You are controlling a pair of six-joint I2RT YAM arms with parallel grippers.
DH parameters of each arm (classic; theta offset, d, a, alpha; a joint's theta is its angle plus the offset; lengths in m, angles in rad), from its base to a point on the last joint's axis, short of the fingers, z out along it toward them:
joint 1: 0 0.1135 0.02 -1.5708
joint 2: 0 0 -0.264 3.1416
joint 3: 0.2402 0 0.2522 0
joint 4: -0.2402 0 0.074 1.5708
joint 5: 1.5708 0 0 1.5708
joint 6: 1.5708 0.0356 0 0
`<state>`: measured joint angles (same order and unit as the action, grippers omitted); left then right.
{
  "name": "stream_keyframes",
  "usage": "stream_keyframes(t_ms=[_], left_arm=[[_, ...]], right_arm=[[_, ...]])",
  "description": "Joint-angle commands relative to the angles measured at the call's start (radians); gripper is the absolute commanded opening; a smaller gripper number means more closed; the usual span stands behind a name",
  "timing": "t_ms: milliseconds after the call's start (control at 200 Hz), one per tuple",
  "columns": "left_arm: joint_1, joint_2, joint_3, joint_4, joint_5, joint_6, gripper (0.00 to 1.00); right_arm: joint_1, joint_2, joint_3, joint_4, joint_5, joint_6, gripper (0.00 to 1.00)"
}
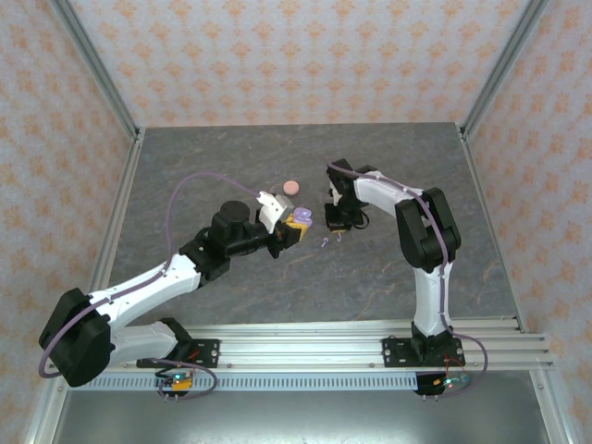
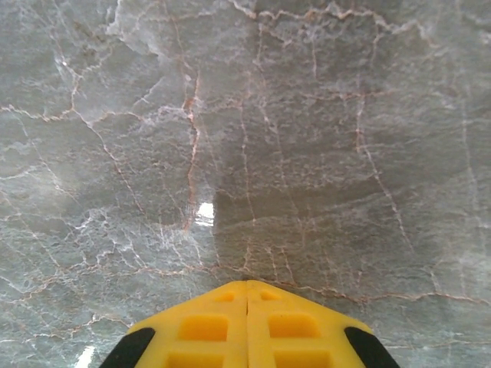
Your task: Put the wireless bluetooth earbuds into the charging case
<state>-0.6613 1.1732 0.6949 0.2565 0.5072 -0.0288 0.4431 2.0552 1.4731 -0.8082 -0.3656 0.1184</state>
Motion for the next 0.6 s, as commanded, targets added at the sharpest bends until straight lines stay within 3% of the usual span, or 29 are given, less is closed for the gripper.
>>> stream_keyframes(t_ms=[0, 350, 596], left_arm=[[-0.006, -0.019, 0.012, 0.003, -0.021, 0.012, 0.09], [-0.006, -0.021, 0.015, 0.001, -0.019, 0.012, 0.09], [-0.007, -0.015, 0.017, 0.004, -0.013, 0.008, 0.09]], right_arm=[[-0.004, -0.009, -0.004, -0.091, 0.134, -0.002, 0.08], [-0.004, -0.068, -0.067, -0.118, 0.206, -0.005, 0.08], [-0.004, -0.104, -0.126, -0.100, 0.172, -0.038, 0.08]])
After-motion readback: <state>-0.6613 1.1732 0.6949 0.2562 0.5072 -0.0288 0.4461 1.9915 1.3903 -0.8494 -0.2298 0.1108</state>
